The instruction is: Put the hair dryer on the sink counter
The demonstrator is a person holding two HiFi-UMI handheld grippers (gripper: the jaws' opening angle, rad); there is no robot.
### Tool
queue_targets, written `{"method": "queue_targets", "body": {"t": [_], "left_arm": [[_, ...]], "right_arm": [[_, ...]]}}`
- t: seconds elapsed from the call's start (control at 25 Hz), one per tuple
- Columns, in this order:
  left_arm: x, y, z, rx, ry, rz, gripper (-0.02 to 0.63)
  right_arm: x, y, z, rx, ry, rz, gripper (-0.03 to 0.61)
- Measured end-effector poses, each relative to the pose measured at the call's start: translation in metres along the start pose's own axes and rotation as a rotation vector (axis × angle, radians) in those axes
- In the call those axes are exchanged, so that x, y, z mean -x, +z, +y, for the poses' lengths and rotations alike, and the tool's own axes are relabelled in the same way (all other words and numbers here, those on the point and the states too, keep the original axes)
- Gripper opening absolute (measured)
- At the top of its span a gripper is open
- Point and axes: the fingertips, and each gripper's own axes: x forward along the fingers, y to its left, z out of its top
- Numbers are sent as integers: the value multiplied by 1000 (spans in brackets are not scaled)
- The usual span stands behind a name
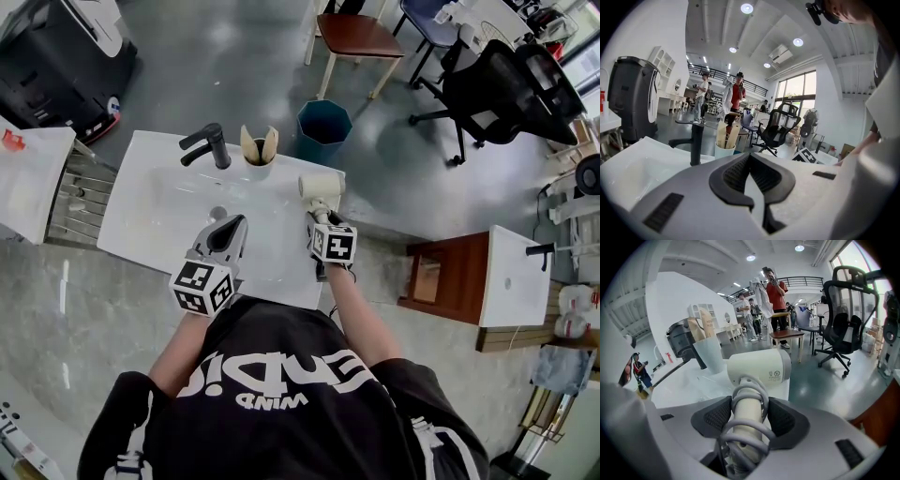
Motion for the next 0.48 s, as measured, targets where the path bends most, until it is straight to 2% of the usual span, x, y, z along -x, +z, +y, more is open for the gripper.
{"method": "queue_targets", "body": {"t": [0.48], "left_arm": [[-7,-4,-3,17,-6,6,9]], "right_arm": [[-3,-2,4,35,-1,21,267]]}}
